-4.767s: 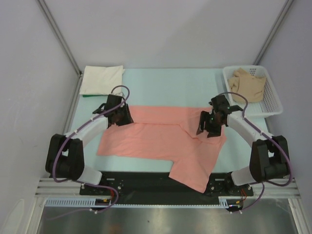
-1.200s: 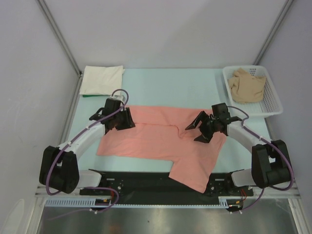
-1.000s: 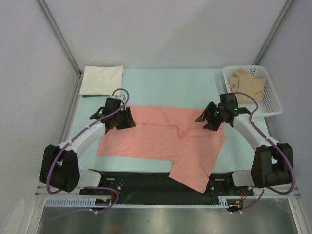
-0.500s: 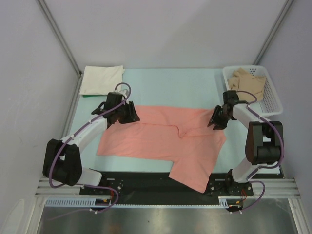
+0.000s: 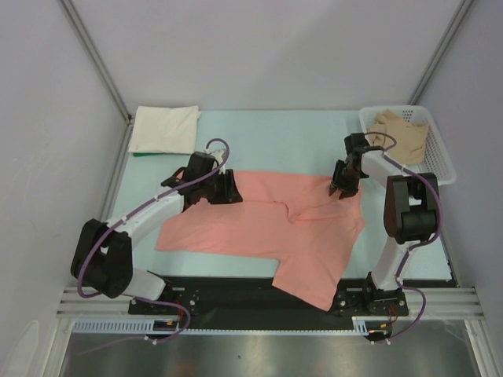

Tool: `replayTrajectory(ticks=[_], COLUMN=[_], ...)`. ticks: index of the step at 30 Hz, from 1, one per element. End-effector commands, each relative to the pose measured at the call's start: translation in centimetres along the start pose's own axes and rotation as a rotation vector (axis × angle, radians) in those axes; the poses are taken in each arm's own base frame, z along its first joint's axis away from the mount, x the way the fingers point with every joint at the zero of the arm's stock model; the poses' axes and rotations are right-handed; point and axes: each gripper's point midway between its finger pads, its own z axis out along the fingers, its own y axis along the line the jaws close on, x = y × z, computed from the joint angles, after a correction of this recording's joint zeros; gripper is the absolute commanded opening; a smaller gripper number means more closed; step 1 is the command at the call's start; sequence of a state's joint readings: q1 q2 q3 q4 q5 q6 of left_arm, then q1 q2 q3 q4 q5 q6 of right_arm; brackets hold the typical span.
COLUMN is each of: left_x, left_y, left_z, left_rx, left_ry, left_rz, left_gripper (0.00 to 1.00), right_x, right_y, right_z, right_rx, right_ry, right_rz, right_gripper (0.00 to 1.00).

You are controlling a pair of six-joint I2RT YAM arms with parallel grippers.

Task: Fold and stack the t-shirts
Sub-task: Fold the tshirt

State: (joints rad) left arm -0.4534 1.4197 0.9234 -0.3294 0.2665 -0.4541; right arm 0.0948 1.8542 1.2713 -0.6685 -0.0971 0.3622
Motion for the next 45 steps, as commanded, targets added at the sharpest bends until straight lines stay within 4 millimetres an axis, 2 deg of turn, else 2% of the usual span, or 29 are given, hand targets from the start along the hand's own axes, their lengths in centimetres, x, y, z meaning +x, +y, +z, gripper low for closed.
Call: replayTrajectory(ticks=[1,3,7,16,19,20,21,23,24,26,29,32,33,34,36,38,39,40,41,42,44,45], left_x=[-0.5,-0.3,-0.4,-0.4,-0.1,-0.1,0.0,0.0,0.0,0.0,0.2,0.5,0.7,0.8,1.0,1.1,1.1,1.0,1.0,1.1,0.4,-0.2], left_y=[-0.4,-0.4,-0.5,-0.4,-0.4,-0.4,-0.3,-0.3,-0.2,-0.2,-0.2,0.0,0.1,0.1,0.3,0.3,0.4,0.6,0.7,1.0,0.9,0.7], left_z=[-0.8,-1.0,-1.1,-1.2,-1.2,-1.2,-1.2,-1.3,-1.3,-1.3,-1.3,-1.3,-1.2,-1.2,-1.2,-1.3,-1.4,-1.4,-1.5,-1.5,-1.7,-1.8], left_rx=[0.011,0.009,0.014,0.006,0.01,0.01,0.01,0.006,0.005,0.006,0.005,0.005,0.003,0.003,-0.002,-0.005,-0.01,-0.02,-0.027,-0.04,-0.052,-0.056], left_ry=[-0.033,-0.033,-0.032,-0.034,-0.032,-0.032,-0.028,-0.031,-0.031,-0.033,-0.028,-0.027,-0.024,-0.021,-0.017,-0.018,-0.017,-0.022,-0.022,-0.019,-0.03,-0.029], left_rz=[0.001,-0.001,0.0,0.002,-0.005,-0.005,-0.004,-0.003,-0.002,-0.001,-0.005,-0.01,-0.011,-0.013,-0.014,-0.011,-0.008,-0.001,0.003,0.005,0.022,0.027], left_gripper=[0.49,0.49,0.49,0.49,0.49,0.49,0.49,0.49,0.49,0.49,0.49,0.49,0.49,0.49,0.49,0.49,0.49,0.49,0.5,0.5,0.52,0.53], right_x=[0.9,1.3,1.5,1.9,2.2,2.4,2.6,2.5,2.5,2.3,2.8,4.8,5.3,7.0,8.5,11.7,12.7,12.7,12.4,11.3,8.2,5.7], right_y=[-0.1,0.3,0.7,-0.6,-0.9,-0.9,-0.9,-1.0,-1.0,-1.0,-0.8,-0.5,-0.3,-0.9,-1.5,-3.2,-3.6,-2.8,-3.3,-3.2,-2.7,-2.3], right_z=[-0.3,-0.3,-0.4,-0.7,-0.2,-0.2,-0.1,-0.3,-0.5,-1.4,-3.0,-3.8,-4.4,-4.3,-5.3,-5.8,-6.1,-7.2,-7.2,-7.5,-7.7,-8.6], right_rx=[0.037,0.039,0.047,0.112,0.129,0.129,0.131,0.141,0.148,0.161,0.159,0.138,0.126,0.13,0.145,0.157,0.162,0.086,0.07,0.046,-0.017,-0.043], right_ry=[0.017,0.019,0.005,-0.004,0.01,0.019,0.022,0.015,0.01,-0.006,-0.011,0.016,0.008,0.052,0.052,0.12,0.13,0.093,0.071,0.025,-0.031,-0.079], right_rz=[-0.069,-0.085,-0.1,-0.125,-0.137,-0.138,-0.141,-0.14,-0.14,-0.143,-0.132,-0.116,-0.109,-0.102,-0.061,-0.014,0.031,0.052,0.091,0.115,0.156,0.17], right_gripper=[0.43,0.38,0.37,0.4,0.37,0.34,0.26,0.19,0.1,0.02,0.0,0.01,0.03,0.04,0.1,0.14,0.28,0.41,0.5,0.61,0.66,0.66])
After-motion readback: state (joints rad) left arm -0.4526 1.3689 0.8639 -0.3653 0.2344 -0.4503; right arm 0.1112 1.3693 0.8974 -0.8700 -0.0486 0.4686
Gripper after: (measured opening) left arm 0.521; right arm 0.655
